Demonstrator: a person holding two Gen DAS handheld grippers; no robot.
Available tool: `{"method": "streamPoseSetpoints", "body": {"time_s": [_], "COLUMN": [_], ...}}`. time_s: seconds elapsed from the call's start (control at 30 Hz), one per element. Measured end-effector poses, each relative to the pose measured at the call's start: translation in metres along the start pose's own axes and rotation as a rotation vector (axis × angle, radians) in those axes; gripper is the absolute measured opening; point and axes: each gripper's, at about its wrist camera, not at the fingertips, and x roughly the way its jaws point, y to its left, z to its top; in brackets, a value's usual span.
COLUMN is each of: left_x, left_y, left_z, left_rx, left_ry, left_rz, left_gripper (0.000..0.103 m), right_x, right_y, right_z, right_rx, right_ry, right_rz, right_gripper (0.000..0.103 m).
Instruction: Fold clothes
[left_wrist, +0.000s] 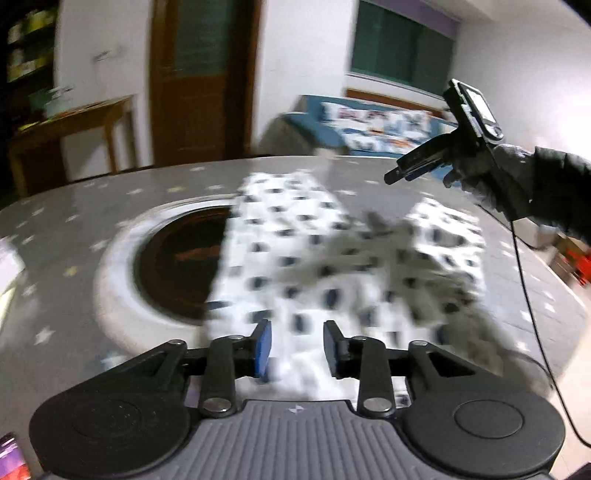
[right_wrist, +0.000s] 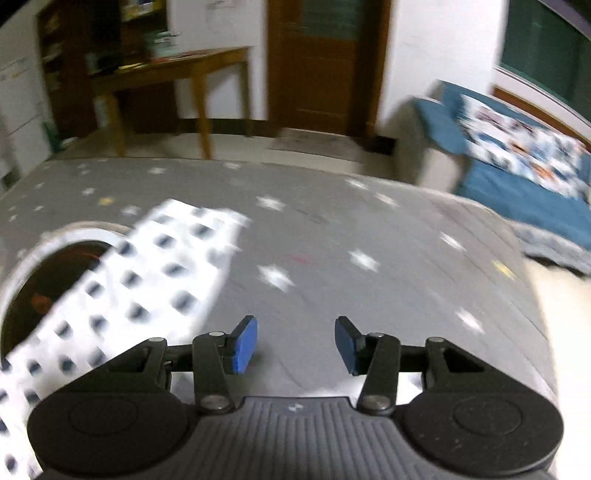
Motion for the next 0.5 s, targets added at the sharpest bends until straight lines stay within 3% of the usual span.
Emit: {"method": "streamPoseSetpoints", "body": {"time_s": [0.27, 0.4, 0.5], "left_x": [0.033, 0.052, 0.069], "left_y": [-0.086, -0.116, -0.126], "left_z": [0.004, 0.001, -0.001], "left_rx": [0.183, 0.257, 0.294], "left_ry": [0.055, 0.088, 0.105], "left_rz": [-0.211, -0.238, -0.204], "left_gripper": [0.046, 0.046, 0.045], "right_x": [-0.038, -0.045, -0.041], "right_y": [-0.088, -0.113, -0.120], "right_z": [-0.067, -0.092, -0.103], "right_rx": [0.188, 0.266, 0.294], "right_ry": [0.001, 0.000, 0.006], "right_rz": [-0.131, -0.139, -0.132], "right_gripper": [0.048, 0.047, 0.047]}}
